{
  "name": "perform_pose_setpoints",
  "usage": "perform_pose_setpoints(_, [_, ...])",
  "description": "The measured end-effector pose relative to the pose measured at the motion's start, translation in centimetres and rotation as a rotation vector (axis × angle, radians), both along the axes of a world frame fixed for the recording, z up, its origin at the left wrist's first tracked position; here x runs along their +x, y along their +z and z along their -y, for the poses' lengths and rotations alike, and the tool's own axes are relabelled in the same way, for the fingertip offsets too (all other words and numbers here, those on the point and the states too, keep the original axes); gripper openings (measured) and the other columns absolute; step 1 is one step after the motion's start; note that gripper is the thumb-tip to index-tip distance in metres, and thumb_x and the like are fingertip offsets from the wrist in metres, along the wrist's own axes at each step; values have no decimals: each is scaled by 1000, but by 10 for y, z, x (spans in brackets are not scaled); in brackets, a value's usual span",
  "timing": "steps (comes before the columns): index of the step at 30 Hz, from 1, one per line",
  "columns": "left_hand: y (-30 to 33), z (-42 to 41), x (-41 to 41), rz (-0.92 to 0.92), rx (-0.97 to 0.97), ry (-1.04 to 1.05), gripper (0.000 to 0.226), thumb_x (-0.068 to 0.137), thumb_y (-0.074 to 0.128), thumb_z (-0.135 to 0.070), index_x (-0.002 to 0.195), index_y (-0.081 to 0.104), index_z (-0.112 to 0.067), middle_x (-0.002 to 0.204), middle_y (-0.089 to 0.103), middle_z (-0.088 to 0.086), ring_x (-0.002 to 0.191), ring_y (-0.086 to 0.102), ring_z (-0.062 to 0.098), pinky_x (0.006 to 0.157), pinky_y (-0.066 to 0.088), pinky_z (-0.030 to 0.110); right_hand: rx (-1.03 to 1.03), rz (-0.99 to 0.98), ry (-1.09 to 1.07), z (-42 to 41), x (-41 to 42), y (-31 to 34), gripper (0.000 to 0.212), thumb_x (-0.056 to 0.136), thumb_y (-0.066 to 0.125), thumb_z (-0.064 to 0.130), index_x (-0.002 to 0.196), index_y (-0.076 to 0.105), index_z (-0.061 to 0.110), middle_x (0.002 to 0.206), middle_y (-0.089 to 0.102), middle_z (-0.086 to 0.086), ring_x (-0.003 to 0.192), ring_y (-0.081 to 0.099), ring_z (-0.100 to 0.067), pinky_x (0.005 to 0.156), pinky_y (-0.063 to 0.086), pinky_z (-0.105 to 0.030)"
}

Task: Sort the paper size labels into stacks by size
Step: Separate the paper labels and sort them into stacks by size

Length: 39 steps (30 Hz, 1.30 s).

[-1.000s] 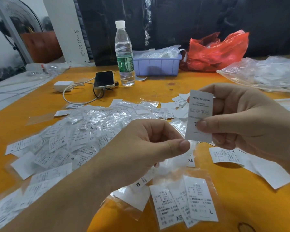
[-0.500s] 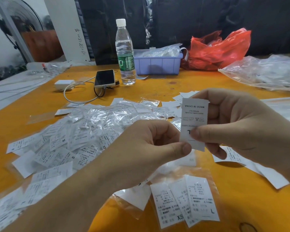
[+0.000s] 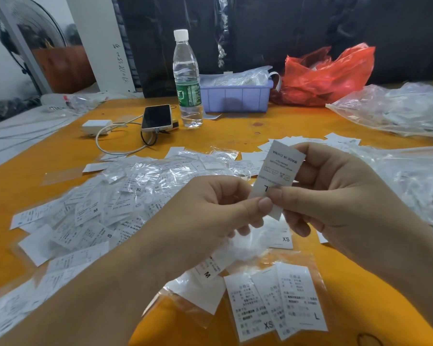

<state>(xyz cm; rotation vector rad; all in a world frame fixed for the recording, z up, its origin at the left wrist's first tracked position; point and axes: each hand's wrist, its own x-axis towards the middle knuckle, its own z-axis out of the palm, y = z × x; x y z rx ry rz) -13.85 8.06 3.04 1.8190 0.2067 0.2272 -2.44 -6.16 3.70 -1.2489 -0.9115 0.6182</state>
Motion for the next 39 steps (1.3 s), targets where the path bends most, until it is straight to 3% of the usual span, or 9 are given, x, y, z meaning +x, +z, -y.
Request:
perform_pose_setpoints(7, [0, -2, -1, 27, -33, 39, 23, 70, 69, -42, 82, 76, -25, 73, 74, -2, 65, 64, 8, 64, 53, 23, -112, 50, -1, 3, 6, 0, 33, 66, 71, 17, 94, 70, 1, 71, 65, -13, 50, 51, -13, 42, 42, -22])
perform_pose_setpoints(14, [1, -1, -2, 42, -72, 55, 23, 69, 69, -39, 81, 76, -21, 70, 72, -1, 63, 64, 9, 61, 54, 20, -120, 204, 7, 4, 5, 0, 15, 79, 72, 7, 93, 72, 0, 84, 64, -32, 55, 48, -19, 45, 41, -27])
perform_pose_setpoints(18, [3, 0, -2, 47, -74, 56, 23, 68, 70, -40, 80, 76, -21, 72, 72, 0, 63, 64, 9, 59, 53, 19, -120, 130, 31, 5, 8, 3, 11, 74, 78, 16, 82, 75, 9, 77, 67, -18, 54, 53, -13, 46, 44, -23])
perform_pose_setpoints(21, [2, 0, -2, 40, -47, 65, 20, 69, 70, -41, 79, 76, -25, 76, 74, 2, 63, 64, 10, 59, 53, 20, -99, 101, -3, 6, 11, 5, 8, 69, 78, 19, 65, 72, 15, 71, 66, -19, 51, 52, -14, 44, 42, -23])
perform_pose_setpoints(26, [1, -1, -1, 55, -6, 110, 30, 67, 74, -50, 82, 75, -23, 81, 76, 1, 74, 67, 26, 57, 53, 19, -173, 134, 67, 5, 6, 4, 12, 74, 74, 23, 70, 73, 11, 60, 62, -5, 48, 51, -10, 44, 40, -20])
perform_pose_setpoints(30, [2, -1, 0, 41, -6, 126, 27, 65, 70, -49, 80, 75, -27, 78, 75, -4, 71, 68, 17, 60, 54, 19, -122, 135, -80, 6, 12, 5, 11, 71, 77, 21, 65, 72, 13, 63, 65, -10, 49, 48, -16, 45, 39, -22])
perform_pose_setpoints(34, [4, 2, -2, 67, -31, 122, 24, 65, 70, -47, 78, 76, -27, 70, 71, -7, 62, 64, 2, 56, 48, 12, -128, 194, -10, 5, 5, 0, 15, 72, 72, 25, 70, 74, 11, 60, 64, -8, 48, 49, -13, 43, 39, -22])
perform_pose_setpoints(39, [5, 1, -2, 84, -27, 141, 23, 66, 70, -46, 76, 76, -26, 68, 71, -7, 61, 62, 3, 54, 47, 12, -158, 226, -7, 4, 7, -1, 15, 70, 71, 29, 72, 75, 14, 60, 64, -5, 47, 50, -9, 45, 40, -20])
